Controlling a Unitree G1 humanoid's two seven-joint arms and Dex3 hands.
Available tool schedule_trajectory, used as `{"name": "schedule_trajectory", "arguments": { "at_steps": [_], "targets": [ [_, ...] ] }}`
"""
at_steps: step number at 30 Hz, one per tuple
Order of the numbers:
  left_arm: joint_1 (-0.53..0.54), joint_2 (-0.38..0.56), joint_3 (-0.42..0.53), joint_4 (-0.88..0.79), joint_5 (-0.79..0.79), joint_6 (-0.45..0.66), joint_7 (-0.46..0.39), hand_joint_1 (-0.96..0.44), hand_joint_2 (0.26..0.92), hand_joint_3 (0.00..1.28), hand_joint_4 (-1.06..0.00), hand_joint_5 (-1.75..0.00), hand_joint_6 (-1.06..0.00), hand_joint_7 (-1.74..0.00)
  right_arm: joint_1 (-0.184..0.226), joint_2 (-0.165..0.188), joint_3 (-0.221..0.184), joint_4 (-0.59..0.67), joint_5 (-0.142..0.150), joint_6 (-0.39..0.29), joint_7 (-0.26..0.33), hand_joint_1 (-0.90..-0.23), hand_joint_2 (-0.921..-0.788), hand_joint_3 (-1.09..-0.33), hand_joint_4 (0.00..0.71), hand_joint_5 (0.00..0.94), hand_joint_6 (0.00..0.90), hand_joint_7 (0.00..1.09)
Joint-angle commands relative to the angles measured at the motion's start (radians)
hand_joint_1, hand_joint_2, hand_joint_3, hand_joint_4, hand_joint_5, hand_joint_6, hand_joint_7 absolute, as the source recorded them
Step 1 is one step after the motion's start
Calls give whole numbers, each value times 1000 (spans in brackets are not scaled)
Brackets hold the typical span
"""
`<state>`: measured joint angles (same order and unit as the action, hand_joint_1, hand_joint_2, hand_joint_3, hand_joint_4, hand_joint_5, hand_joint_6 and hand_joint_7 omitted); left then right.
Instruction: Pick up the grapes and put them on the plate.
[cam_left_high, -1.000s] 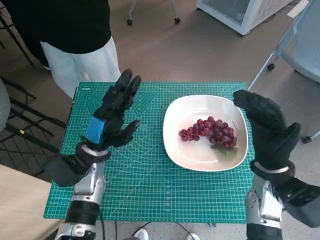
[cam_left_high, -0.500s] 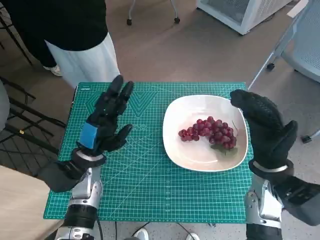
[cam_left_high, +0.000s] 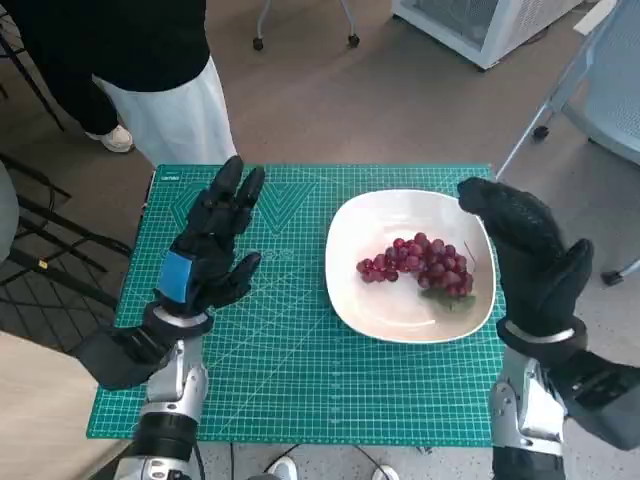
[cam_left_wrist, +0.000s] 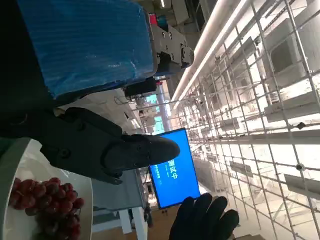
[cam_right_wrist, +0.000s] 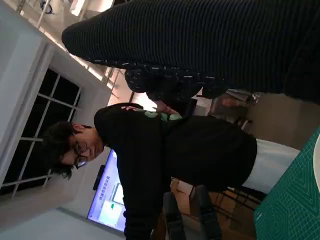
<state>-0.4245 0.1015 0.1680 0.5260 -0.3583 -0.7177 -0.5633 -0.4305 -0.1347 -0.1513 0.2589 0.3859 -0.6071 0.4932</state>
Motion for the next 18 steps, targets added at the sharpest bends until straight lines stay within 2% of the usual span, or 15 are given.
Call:
{"name": "schedule_trajectory", "arguments": {
  "at_steps": [1,9,18],
  "targets": [
    [6,-12,4,2,-10,-22,-6,-441,921,420,-221,-11,-251,-25,-1,1,11,13,-16,10,6,-508,-921,-596,283,2,99,365],
    [-2,-21,2,14,-8,-22,-13,-443,921,420,-222,-8,-253,-21,-5,7,25,28,-31,5,8,-505,-921,-604,285,2,81,386],
    [-5,-19,1,8,0,-20,-13,-447,921,421,-221,-4,-252,-16,-8,1,29,39,-27,9,20,-508,-921,-607,286,1,47,443]
  ]
}}
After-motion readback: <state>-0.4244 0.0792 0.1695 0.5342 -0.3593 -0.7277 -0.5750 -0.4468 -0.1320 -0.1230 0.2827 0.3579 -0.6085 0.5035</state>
